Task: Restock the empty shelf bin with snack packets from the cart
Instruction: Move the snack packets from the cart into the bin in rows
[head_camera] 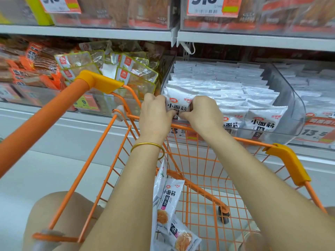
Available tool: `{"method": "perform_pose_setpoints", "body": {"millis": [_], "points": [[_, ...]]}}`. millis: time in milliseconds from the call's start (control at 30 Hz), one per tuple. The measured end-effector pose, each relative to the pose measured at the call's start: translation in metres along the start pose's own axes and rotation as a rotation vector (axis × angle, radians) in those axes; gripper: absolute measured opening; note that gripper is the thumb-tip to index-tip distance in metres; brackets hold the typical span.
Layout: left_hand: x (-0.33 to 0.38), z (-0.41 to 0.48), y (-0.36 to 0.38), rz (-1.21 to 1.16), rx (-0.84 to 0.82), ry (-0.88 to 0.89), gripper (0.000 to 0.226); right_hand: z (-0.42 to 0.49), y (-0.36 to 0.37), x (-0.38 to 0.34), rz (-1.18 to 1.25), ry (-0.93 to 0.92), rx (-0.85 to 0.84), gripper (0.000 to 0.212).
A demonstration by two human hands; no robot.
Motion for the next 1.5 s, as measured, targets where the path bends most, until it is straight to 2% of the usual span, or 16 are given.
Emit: {"method": "perform_pose_setpoints", "body": {"millis": [200,233,333,433,633,767,833,933,1000,1067,1133,1233,1333,1500], "points": [[0.001,-0.002,0.001,0.232,0.000,-0.033,0.030,0.001,0.001,-0.001,0.158,-0.068,0.083,0.017],[0.001,-0.002,0.001,0.248,-0.003,-0.036,0.030,0.001,0.001,-0.001,0.158,-0.068,0.089,0.018],[0.001,-0.001,0.002,0.172,-0.017,-0.069,0.028,0.001,0.004,-0.003,0.080,-0.040,0.071,0.039],[0.001,0.000,0.002,0.047,-0.013,-0.116,0.028,-0.001,0.008,-0.005,-0.038,-0.017,0.060,0.040],[0.002,-0.005,0.006,0.273,0.014,-0.109,0.032,0.002,0.012,-0.007,-0.119,0.053,-0.021,0.035],[0.001,-0.007,0.007,0.236,-0.019,-0.148,0.034,-0.005,0.007,-0.006,0.027,0.016,-0.109,0.025],[0.002,-0.011,0.005,0.175,-0.053,-0.163,0.037,-0.017,-0.005,-0.002,0.175,-0.033,-0.028,0.011],[0.008,-0.021,-0.006,0.092,-0.018,-0.195,0.038,-0.040,-0.018,0.011,0.268,-0.124,0.085,0.012],[0.019,-0.025,-0.015,0.188,0.089,-0.105,0.031,-0.051,-0.009,0.019,0.206,-0.173,-0.018,0.011],[0.028,-0.029,-0.014,0.257,0.157,0.103,0.034,-0.059,0.014,0.027,0.146,-0.156,-0.225,0.013],[0.030,-0.032,-0.003,0.282,0.110,0.246,0.043,-0.068,0.043,0.036,0.107,-0.122,-0.423,0.015],[0.019,-0.042,0.009,0.264,0.047,0.263,0.043,-0.086,0.083,0.045,0.027,-0.139,-0.632,0.013],[0.014,-0.045,0.013,0.278,-0.008,0.245,0.036,-0.100,0.114,0.053,-0.022,-0.108,-0.735,0.016],[0.015,-0.041,0.012,0.231,-0.047,0.209,0.035,-0.121,0.146,0.055,0.061,0.121,-0.824,0.057]]}}
Point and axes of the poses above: each hand's wrist, its own z-axis towards the middle knuckle, its own y-axis out of the palm, x = y × z, the point moved 4 cm from there along z, towards the middle knuckle, and after that the axes turned 3 degrees about -z, right-handed, at the moved point
